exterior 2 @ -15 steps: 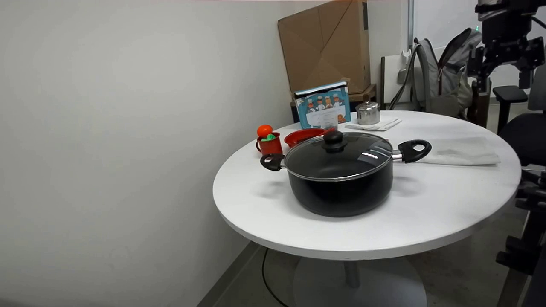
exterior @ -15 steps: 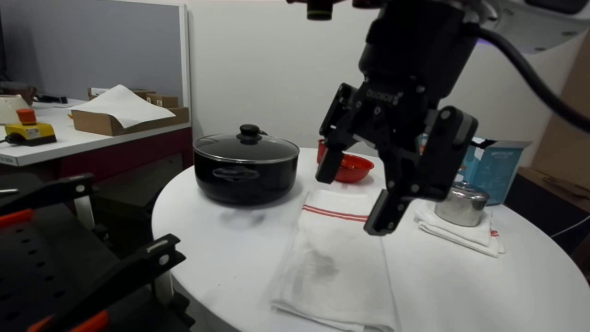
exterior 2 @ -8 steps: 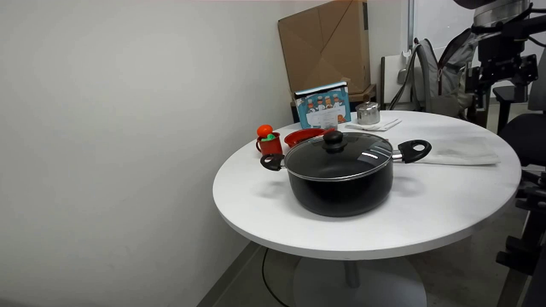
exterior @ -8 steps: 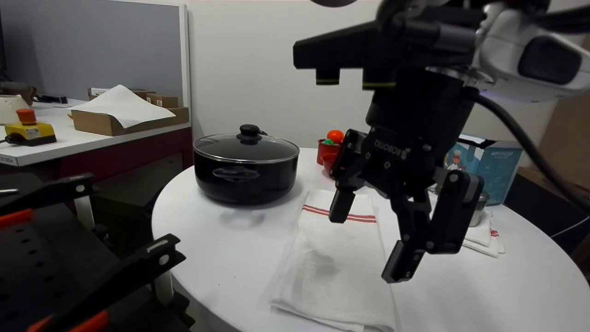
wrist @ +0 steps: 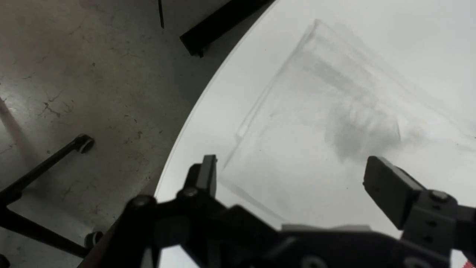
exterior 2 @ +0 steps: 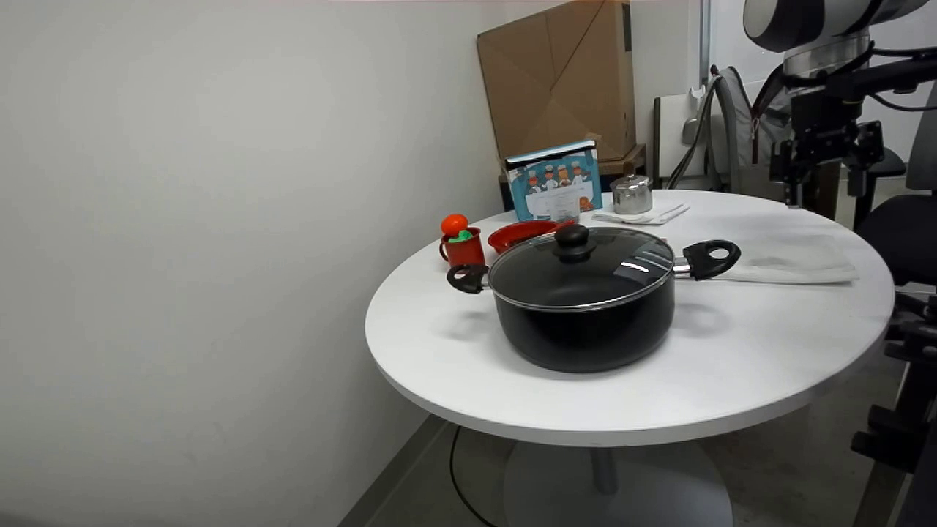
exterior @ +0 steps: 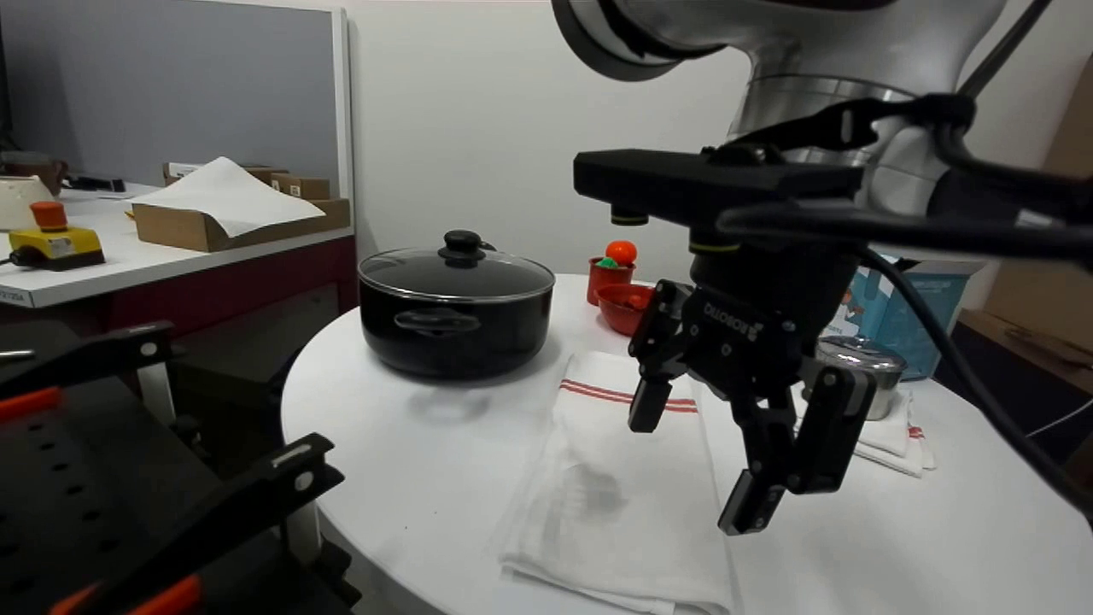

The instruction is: Fold the towel

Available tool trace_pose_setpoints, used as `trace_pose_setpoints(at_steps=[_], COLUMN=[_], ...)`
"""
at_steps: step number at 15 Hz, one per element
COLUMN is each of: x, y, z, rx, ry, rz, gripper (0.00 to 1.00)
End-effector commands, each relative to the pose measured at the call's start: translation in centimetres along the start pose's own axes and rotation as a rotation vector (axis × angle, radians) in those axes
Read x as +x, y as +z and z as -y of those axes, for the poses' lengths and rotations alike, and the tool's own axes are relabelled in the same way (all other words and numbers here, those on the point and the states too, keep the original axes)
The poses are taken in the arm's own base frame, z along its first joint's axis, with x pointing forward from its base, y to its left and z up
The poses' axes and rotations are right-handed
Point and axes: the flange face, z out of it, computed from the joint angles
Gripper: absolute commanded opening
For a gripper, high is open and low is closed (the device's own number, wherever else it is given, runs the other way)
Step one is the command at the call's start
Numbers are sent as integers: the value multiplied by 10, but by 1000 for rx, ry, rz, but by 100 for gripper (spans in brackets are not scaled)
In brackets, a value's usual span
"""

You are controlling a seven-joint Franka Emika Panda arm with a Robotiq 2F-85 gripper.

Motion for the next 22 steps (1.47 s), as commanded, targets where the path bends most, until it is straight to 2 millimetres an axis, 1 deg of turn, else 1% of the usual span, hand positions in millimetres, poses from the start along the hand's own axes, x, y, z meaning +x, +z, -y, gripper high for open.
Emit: trace_pose_setpoints(at_steps=[1,5,8,10,16,21,22], x=[18,23,25,27,33,32,32], y=[11,27,37,42,49,66,69], z=[-13,-32,-41,-43,-39,-35,-34], rx=[28,30,33,37,46,48,49], ry=[9,26,31,33,25,15,13], rz=[-7,5,11,11,5,13,11], gripper=[100,100,100,100,100,100,98])
